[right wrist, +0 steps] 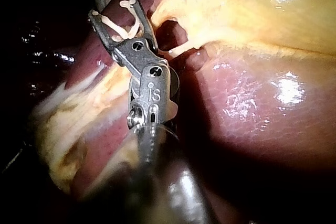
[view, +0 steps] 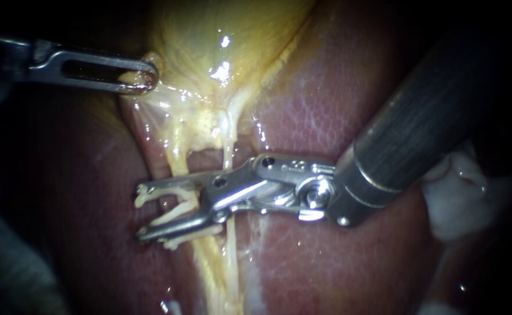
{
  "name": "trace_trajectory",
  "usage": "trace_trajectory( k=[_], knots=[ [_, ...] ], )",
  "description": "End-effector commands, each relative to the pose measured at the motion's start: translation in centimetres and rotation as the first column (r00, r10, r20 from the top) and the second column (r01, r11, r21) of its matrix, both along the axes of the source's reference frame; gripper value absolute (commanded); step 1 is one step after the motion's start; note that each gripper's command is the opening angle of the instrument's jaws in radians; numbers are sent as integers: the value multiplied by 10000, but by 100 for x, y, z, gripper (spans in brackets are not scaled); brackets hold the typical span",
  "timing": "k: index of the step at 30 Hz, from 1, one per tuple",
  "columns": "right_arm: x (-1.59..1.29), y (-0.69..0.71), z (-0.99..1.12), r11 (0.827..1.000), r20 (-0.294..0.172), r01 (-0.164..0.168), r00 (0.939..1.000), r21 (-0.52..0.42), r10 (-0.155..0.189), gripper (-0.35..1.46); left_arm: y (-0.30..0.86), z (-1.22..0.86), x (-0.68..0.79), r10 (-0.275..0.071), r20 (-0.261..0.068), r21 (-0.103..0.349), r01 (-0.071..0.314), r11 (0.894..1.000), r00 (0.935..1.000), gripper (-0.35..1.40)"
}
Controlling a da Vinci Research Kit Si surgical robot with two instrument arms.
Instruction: Clipping third clip left tube
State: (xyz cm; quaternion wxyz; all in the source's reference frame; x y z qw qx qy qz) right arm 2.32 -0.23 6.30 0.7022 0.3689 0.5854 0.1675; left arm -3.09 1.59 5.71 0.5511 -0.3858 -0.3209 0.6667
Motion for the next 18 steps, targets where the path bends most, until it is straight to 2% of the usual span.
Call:
trace_trajectory(
  k=[1,6,13,18],
  knots=[
    [-1,0,-1,10000,-11,43,10000,4,-43,45,0,0,0,2,0,1,-2,10000,10000,-35],
    [-6,0,-11,10000,-103,58,9999,66,-57,49,0,0,0,3,0,1,-3,10000,10000,-35],
    [-31,3,-28,9998,-291,38,9996,197,-32,50,0,0,1,5,1,1,-5,10000,10000,-35],
    [-49,8,-30,9995,-307,76,9995,294,-67,50,0,0,1,5,1,1,-5,10000,10000,-35]
  ],
)
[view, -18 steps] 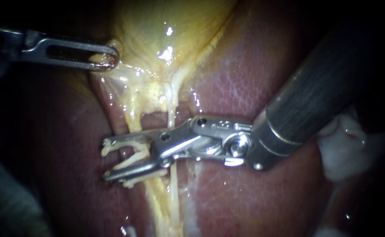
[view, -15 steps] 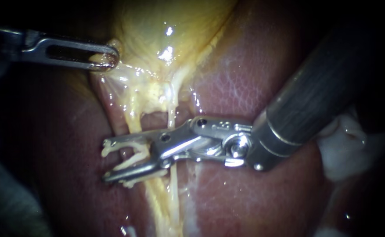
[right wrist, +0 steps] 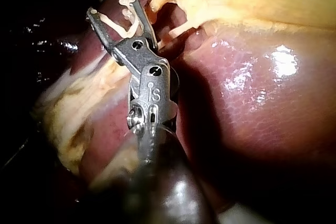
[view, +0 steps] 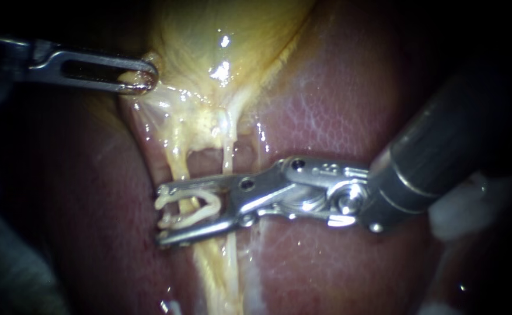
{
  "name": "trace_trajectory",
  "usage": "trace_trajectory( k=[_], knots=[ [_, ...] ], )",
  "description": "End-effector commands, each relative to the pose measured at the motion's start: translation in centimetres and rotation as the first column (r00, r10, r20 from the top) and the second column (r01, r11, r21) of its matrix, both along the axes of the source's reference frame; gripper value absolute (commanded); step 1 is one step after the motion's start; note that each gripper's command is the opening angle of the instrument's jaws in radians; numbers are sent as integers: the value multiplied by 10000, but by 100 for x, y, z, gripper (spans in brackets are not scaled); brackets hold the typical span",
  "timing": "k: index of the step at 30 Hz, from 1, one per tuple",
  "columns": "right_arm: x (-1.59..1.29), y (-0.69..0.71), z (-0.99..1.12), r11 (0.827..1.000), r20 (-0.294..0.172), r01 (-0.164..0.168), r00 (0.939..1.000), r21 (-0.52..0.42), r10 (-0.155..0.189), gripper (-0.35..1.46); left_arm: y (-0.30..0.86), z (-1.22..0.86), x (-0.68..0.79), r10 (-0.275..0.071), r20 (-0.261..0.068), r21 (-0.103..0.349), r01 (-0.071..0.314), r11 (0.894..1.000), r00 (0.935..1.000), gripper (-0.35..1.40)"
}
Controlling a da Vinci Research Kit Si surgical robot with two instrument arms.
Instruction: Clipping third clip left tube
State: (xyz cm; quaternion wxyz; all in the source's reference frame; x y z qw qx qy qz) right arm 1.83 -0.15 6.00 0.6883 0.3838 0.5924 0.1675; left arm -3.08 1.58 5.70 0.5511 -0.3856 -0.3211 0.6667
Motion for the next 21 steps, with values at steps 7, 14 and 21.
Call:
trace_trajectory(
  k=[7,14,21],
  knots=[
    [-21,5,8,9999,46,-3,10000,125,3,50,0,0,0,2,2,-3,-2,10000,10000,-35],
    [-35,17,25,9997,140,-79,9999,234,76,50,0,0,0,2,2,-4,-2,10000,10000,-35],
    [-42,26,43,9987,296,-179,9994,480,165,50,0,0,0,2,2,-5,-2,10000,10000,-35]
  ],
)
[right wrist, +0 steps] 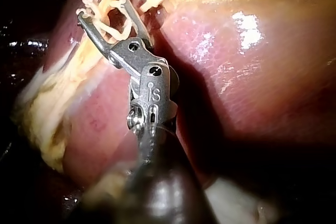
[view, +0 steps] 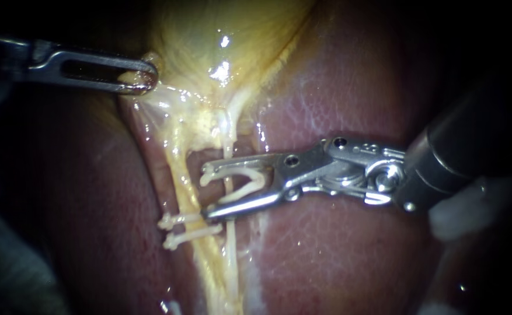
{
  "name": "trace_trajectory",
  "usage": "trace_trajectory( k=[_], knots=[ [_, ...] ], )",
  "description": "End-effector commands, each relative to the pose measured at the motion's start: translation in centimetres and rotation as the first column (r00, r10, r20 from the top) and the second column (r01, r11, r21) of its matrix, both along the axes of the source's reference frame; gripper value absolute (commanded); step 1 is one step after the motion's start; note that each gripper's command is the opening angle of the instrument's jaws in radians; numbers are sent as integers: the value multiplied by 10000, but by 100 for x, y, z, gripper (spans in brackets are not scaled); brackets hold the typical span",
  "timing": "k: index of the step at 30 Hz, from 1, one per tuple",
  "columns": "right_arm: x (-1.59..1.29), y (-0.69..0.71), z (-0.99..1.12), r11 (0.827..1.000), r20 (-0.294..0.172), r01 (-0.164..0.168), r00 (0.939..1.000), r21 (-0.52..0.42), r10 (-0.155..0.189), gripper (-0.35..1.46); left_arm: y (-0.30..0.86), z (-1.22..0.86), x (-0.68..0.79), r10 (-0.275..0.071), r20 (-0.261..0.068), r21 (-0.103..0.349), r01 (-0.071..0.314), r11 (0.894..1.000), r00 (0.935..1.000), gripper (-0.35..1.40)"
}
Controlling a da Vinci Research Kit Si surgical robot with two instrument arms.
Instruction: Clipping third clip left tube
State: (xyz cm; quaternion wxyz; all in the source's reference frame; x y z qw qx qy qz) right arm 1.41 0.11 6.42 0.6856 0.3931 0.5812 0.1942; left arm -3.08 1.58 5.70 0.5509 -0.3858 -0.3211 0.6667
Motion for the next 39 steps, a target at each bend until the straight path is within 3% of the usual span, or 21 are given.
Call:
trace_trajectory(
  k=[1,15,24,33,39],
  knots=[
    [-1,1,4,10000,23,-6,10000,27,6,50,0,1,0,-1,-3,-1,1,10000,10000,-35],
    [4,5,44,9994,256,-168,9995,315,160,50,0,1,0,0,-3,-3,0,10000,10000,-35],
    [18,-3,58,9975,152,255,9995,665,-266,50,0,1,0,0,-3,-2,0,10000,10000,-35],
    [46,-13,68,9934,-508,504,9977,1032,-453,50,0,1,0,0,-3,-2,0,10000,10000,-35],
    [55,-16,70,9832,-1220,381,9924,1786,-163,50,0,1,0,-1,-4,-2,1,10000,10000,-35]
  ],
)
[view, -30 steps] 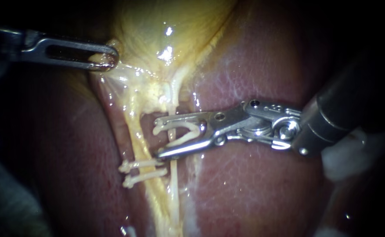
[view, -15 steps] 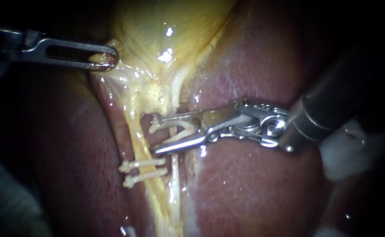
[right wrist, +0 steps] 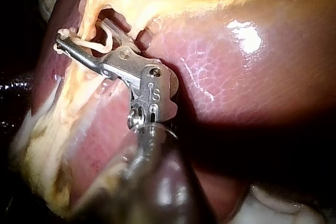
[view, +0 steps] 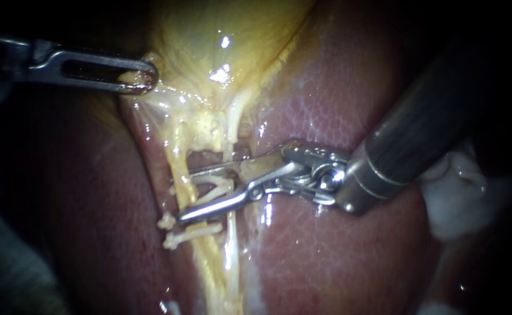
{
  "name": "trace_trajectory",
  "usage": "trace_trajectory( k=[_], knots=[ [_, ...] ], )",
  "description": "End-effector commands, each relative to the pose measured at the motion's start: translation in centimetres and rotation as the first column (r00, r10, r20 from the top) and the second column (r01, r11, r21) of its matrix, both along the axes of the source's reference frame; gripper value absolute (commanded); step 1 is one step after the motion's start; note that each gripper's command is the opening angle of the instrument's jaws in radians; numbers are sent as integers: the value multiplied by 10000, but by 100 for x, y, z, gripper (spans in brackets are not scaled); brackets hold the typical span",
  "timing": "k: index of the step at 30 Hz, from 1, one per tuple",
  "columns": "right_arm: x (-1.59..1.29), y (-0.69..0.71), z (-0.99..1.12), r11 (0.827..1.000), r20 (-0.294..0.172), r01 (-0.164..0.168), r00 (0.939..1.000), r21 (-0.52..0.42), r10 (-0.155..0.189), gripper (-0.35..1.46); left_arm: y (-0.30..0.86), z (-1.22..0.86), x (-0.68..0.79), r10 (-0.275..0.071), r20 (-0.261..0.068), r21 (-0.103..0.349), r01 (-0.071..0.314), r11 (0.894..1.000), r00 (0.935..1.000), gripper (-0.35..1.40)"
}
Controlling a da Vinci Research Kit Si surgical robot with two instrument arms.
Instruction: Clipping third clip left tube
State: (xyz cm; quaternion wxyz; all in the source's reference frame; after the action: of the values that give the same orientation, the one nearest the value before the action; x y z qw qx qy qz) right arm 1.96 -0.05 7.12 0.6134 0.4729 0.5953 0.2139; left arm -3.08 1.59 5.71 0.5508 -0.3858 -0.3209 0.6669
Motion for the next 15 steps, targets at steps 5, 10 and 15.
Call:
trace_trajectory(
  k=[5,10,15],
  knots=[
    [8,2,-1,9983,-639,-80,9979,584,117,50,0,0,0,-26,-15,-12,26,10000,10000,-35],
    [17,2,-7,9974,-888,-32,9960,720,96,49,0,0,0,-25,-14,-12,25,10000,10000,-35],
    [26,3,-18,9966,-1028,-93,9945,813,177,48,0,0,0,-27,-15,-12,27,10000,10000,-35]
  ],
)
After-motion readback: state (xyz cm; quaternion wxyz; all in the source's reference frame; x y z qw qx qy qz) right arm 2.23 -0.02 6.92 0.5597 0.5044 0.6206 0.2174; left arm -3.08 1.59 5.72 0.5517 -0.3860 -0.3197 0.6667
